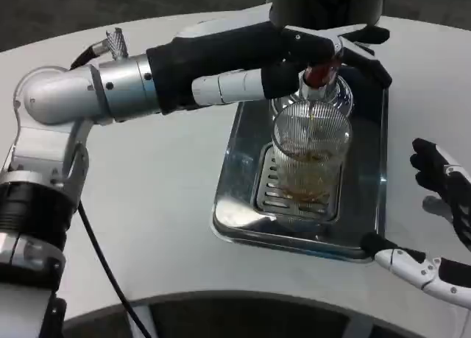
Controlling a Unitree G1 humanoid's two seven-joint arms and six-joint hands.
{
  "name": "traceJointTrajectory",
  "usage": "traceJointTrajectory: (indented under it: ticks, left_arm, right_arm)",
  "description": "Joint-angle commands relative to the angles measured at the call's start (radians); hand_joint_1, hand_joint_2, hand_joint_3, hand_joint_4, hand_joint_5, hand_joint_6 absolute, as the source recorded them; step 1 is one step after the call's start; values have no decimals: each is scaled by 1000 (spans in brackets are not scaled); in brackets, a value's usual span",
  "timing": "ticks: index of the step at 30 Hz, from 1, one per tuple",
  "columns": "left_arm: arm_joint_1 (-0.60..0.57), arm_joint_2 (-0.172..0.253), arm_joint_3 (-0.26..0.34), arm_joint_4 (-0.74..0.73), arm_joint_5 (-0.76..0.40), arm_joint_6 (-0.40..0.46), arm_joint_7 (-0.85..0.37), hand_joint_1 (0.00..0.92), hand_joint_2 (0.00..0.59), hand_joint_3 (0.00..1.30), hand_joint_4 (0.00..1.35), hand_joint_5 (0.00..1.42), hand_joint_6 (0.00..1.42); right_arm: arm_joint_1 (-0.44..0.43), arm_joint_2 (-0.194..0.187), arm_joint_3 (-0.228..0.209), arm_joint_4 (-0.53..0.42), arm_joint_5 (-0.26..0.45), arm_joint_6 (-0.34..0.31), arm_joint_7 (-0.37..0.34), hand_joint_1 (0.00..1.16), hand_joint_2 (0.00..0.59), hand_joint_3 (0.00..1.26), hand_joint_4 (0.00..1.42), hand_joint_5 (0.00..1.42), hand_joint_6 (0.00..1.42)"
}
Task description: Grasp the cup under the faucet to collect the drink, then remove the cup.
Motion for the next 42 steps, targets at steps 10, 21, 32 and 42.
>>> traceJointTrajectory:
  ticks: [10, 21, 32, 42]
  left_arm:
    - [40, -8, -48, 61, 64, 11, -41, 0, 16, 333, 1, 48, 0]
    - [26, -15, -52, 87, 70, 3, -36, 0, 18, 338, 1, 48, 0]
    - [20, -23, -57, 101, 77, -7, -30, 0, 18, 340, 1, 48, 0]
    - [20, -16, -73, 94, 86, -33, -31, 0, 18, 346, 1, 51, 0]
  right_arm:
    - [-122, 76, 65, 273, 67, -190, -110, 906, 165, 103, 106, 132, 195]
    - [-268, 88, 88, 500, 51, -289, -203, 912, 159, 85, 85, 123, 214]
    - [-352, 89, 88, 632, 45, -349, -254, 901, 156, 82, 75, 112, 210]
    - [-413, 98, 98, 703, 38, -375, -288, 896, 148, 75, 74, 111, 205]
